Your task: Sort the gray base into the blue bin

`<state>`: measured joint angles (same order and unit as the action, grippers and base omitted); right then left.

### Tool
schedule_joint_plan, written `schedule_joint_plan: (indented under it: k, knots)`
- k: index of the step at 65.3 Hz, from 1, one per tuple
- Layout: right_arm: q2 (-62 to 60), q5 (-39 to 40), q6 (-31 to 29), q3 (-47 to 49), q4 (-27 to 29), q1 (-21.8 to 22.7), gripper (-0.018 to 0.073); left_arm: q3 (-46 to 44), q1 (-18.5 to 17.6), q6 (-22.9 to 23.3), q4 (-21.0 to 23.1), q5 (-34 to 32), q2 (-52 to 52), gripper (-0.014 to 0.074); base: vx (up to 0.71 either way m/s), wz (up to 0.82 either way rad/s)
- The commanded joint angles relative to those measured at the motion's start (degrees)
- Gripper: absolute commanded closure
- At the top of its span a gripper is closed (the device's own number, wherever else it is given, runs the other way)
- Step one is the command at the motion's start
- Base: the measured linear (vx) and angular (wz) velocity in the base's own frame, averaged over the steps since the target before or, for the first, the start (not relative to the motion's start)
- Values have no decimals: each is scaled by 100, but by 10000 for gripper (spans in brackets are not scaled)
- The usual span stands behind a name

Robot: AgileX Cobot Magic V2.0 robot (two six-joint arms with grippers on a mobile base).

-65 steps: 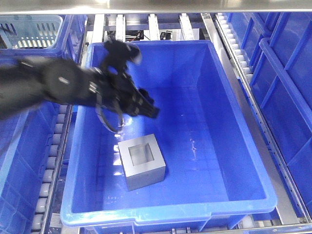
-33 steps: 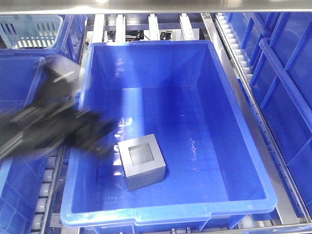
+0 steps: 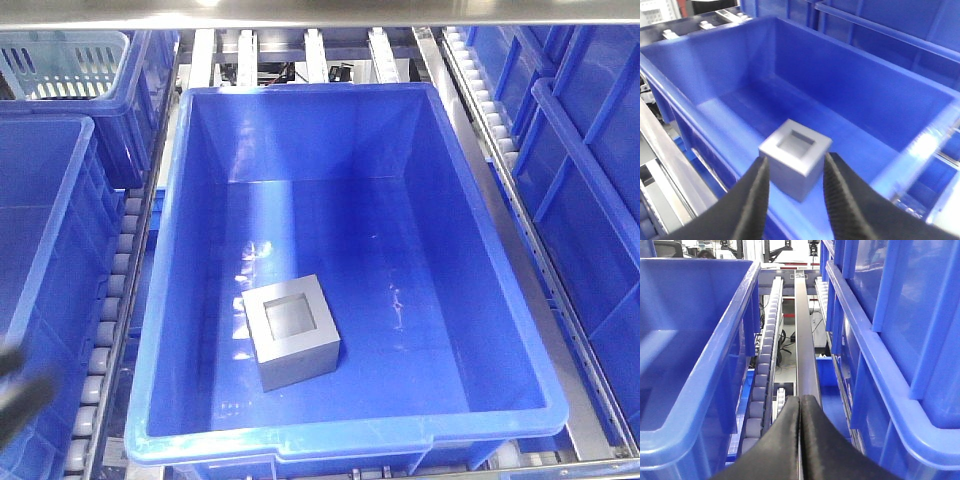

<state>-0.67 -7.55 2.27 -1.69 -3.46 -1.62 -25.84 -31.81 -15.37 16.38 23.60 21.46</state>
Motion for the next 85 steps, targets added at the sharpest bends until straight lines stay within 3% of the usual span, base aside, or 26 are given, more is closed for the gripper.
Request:
schedule_joint_plan:
  k: [1, 15, 25, 68, 73, 80, 85]
  knots:
    - [-65, 425, -37, -88, -36, 17, 568, 63, -35, 39, 44, -295, -384, 346, 0, 0]
    - [-65, 425, -37, -88, -36, 17, 568, 411, -35, 45, -111, -340, -923, 393, 0, 0]
    - [-65, 425, -37, -88, -36, 17, 568, 411, -35, 63, -91, -383, -930, 603, 0, 0]
    - [-65, 425, -37, -88, -36, 17, 568, 445, -35, 61, -70, -353, -922, 603, 0, 0]
    - [-65, 425, -37, -88, -36, 17, 568, 470, -25, 42, -299, -457, -922, 602, 0, 0]
    - [-65, 425, -37, -88, -36, 17, 568, 470, 335, 61, -523, -682, -922, 602, 0, 0]
    - [-65, 425, -37, -88, -36, 17, 568, 470, 846, 80, -523, -706, -922, 602, 0, 0]
